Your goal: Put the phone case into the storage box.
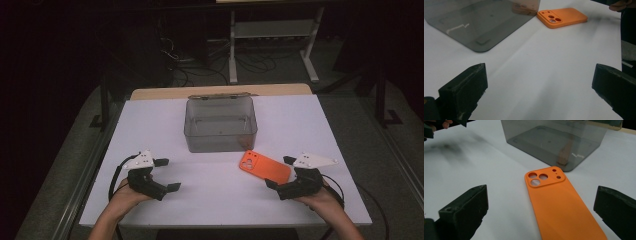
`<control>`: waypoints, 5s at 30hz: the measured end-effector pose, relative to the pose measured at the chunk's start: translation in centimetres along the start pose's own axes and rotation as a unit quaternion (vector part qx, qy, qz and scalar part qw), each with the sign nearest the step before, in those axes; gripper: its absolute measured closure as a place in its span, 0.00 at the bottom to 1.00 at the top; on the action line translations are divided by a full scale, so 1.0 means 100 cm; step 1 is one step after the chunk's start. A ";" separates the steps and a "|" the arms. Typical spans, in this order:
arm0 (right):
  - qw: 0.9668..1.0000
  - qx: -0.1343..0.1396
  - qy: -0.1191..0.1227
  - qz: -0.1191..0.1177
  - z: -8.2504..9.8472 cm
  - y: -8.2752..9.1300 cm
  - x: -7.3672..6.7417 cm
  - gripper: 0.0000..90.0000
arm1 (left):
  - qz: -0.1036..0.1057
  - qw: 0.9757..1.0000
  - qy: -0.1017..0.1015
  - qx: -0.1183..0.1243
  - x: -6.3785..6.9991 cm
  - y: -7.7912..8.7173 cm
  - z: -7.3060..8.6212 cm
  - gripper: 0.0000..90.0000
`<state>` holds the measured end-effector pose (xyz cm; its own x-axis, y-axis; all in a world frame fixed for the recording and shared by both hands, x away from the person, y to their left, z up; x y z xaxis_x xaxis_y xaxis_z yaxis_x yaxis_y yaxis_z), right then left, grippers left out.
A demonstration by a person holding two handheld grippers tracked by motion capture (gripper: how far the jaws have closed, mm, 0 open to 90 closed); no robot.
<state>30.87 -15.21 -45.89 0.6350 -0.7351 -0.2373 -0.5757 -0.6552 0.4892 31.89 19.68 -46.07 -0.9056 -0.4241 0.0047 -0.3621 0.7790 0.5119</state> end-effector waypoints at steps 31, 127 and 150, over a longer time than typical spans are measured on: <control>1.000 0.009 0.003 -0.009 -0.008 -0.002 -0.003 0.00 | -0.007 1.000 0.008 0.008 -0.001 0.005 0.004 0.00; 0.999 0.030 0.000 -0.018 -0.098 -0.032 0.051 0.00 | -0.001 1.000 0.015 0.019 -0.005 0.000 -0.001 0.00; 0.998 -0.004 0.041 -0.052 -0.085 -0.031 0.042 0.00 | 0.003 1.000 0.009 0.016 -0.003 0.000 0.000 0.00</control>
<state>39.68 -14.77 -41.30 0.7311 -0.6468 -0.2172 -0.5009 -0.7250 0.4727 32.18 19.76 -46.07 -0.9038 -0.4272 0.0245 -0.3630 0.7959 0.4846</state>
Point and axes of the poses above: each handheld gripper's, and its own axes: y roughly backward along the jaws, z roughly out of its underside, x roughly to its right, the point moved 8 cm from there along -y, roughly forward along the jaws, and after that the axes turned 9 degrees about -y, right-handed, at the moved point
